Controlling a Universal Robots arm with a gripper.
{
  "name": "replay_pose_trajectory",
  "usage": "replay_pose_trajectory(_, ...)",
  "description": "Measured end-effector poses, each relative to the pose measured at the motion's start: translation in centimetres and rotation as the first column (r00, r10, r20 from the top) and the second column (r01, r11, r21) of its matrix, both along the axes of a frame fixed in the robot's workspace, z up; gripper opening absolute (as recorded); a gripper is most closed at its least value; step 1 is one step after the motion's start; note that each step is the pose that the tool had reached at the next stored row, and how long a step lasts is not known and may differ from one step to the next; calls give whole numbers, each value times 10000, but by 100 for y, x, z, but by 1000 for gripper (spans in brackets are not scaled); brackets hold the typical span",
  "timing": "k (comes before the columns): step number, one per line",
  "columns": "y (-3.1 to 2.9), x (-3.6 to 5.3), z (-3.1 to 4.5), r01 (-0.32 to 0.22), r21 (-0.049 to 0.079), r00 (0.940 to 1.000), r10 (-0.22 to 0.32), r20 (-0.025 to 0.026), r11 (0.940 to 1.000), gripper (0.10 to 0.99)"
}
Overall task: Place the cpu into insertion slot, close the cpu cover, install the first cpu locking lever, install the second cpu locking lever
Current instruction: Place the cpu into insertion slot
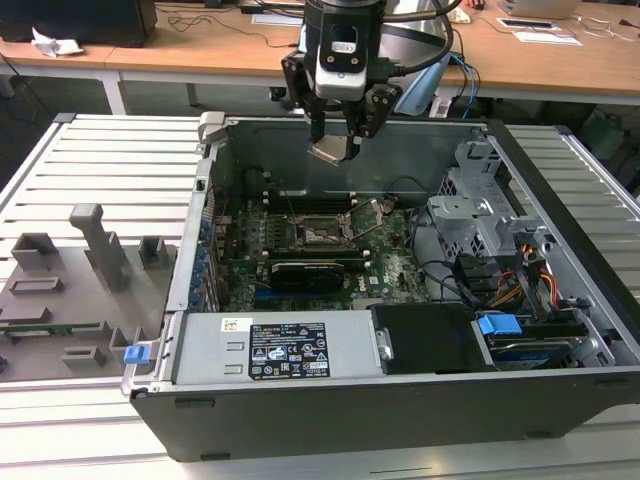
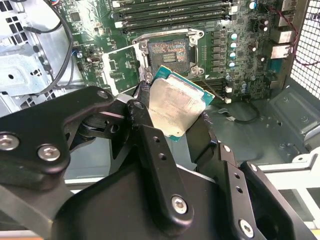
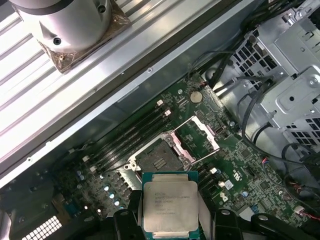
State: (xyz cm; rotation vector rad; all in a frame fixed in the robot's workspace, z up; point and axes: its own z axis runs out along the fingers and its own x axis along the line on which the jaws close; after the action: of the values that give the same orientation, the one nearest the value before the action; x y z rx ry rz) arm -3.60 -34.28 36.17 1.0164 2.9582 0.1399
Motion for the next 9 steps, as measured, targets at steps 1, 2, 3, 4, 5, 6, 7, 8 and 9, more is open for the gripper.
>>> replay_pose_trajectory(1,0,0,0,39,-1,10000,-39,0,10000,533)
replay_pose_trajectory(2,0,0,0,89,0,10000,-89,-1,10000,533)
replay_pose_trajectory(3,0,0,-1,184,1,9998,-184,0,9998,533)
replay_pose_trajectory(4,0,0,-2,249,1,9997,-249,1,9997,533)
replay_pose_trajectory(5,0,0,-2,316,1,9995,-316,0,9995,533)
replay_pose_trajectory(6,0,0,-2,358,0,9994,-358,-1,9994,533)
replay_pose_trajectory(7,0,0,-3,417,0,9991,-417,0,9991,533)
replay_pose_trajectory(8,0,0,-3,461,0,9989,-461,0,9989,533)
replay_pose_trajectory(9,0,0,-3,533,0,9986,-533,0,9986,533)
